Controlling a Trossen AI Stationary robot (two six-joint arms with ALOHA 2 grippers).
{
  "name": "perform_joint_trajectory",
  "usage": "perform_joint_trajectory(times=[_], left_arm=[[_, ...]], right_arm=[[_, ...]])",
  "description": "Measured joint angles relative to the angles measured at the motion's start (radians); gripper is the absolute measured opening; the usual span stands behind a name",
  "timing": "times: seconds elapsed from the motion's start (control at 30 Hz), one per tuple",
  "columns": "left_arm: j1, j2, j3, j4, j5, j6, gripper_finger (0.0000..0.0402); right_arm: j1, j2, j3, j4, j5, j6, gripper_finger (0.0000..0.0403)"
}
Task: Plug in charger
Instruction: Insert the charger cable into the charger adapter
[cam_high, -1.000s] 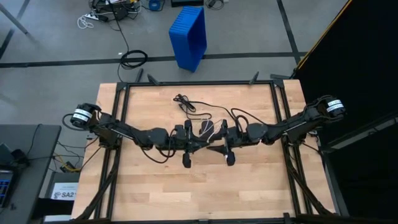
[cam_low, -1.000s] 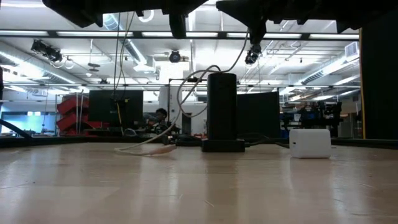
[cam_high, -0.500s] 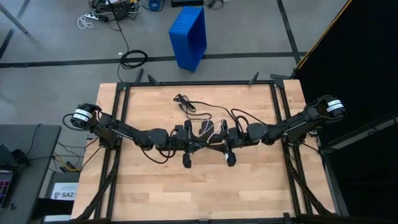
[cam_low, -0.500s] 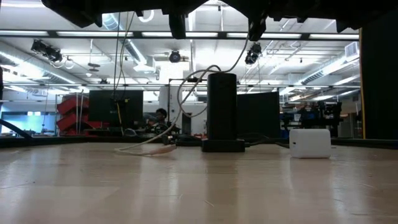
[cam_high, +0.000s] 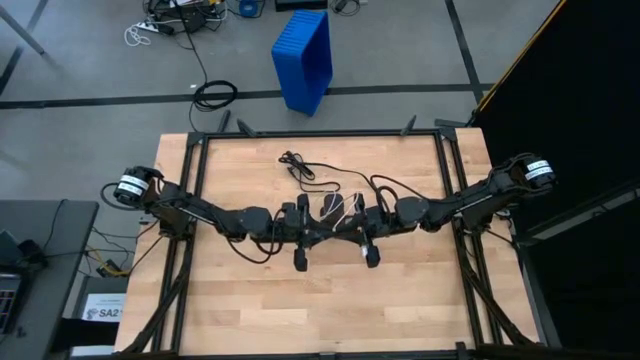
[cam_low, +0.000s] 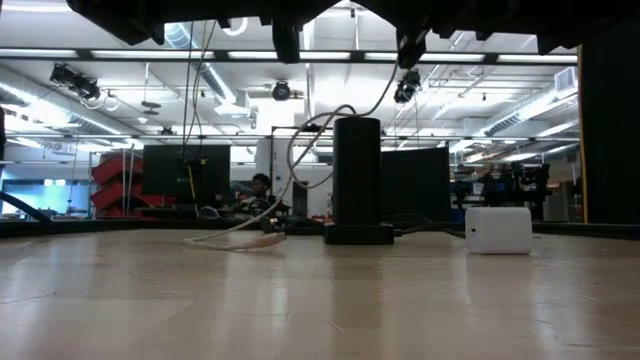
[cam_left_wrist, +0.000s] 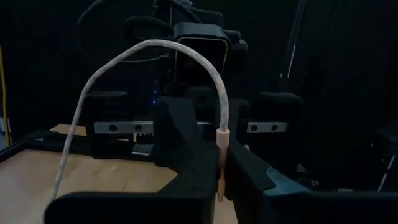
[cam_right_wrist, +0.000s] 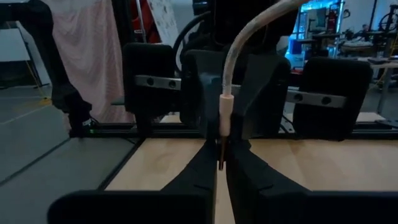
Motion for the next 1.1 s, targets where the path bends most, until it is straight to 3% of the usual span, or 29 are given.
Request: perform_joint_trajectory(times=[0.3,0.5,0.73,0.9,1.1], left_arm=[[-0.01,-0.134,0.0,-0.121,-0.002,0.107,0.0084],[-0.01,-0.21,0.0,-0.474,-0.101,0.106,0.0107],[-0.01,-0.165,0.0,-0.794,-0.163,0.019,0.0158],[-0.008,-0.084,0.0,-0.811,-0.243,0.026,0.0212],[0.004,0.016,0.0,-0.739,-0.267,0.104,0.0255]], right_arm=[[0.039,0.0,0.0,-0.105,-0.101,0.115,0.0],[0.084,0.0,0.0,-0.122,-0.132,0.133,0.0],[0.082,0.0,0.0,-0.121,-0.134,0.134,0.0],[0.077,0.0,0.0,-0.12,-0.139,0.134,0.0],[0.069,0.0,0.0,-0.12,-0.142,0.14,0.0]])
